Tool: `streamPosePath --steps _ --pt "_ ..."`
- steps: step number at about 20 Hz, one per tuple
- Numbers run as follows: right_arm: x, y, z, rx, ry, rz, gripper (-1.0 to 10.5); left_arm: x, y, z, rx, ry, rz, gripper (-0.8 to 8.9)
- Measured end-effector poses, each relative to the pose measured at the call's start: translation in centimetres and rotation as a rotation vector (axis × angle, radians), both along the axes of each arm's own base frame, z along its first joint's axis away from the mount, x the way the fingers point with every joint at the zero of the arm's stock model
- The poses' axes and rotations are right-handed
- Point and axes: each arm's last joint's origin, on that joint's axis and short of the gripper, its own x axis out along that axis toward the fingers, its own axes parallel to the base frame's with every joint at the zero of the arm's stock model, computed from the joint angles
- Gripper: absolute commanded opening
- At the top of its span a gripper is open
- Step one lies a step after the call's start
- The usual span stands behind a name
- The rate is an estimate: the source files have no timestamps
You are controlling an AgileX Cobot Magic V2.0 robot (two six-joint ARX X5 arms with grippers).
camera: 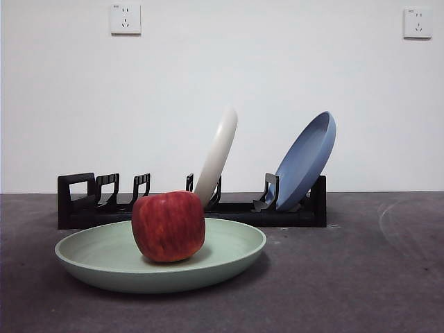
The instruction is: Take the green plate from the plate rack,put the plate on the table,take the apple from the table,put the apple in the plate
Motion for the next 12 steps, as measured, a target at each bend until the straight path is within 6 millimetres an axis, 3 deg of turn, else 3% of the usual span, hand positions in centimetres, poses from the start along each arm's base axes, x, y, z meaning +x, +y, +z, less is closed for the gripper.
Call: streamPosePath --steps 2,12 --pt "-0.03 -0.03 0.00 0.001 0.000 -0.001 -0.1 0.14 -0.26 -0.01 0.005 0.002 0.000 -0.29" --pt "0.00 0.00 -0.02 0.000 0.001 -0.001 -0.1 0.24 -0.45 0.03 0.006 -0.005 -0.005 -0.08"
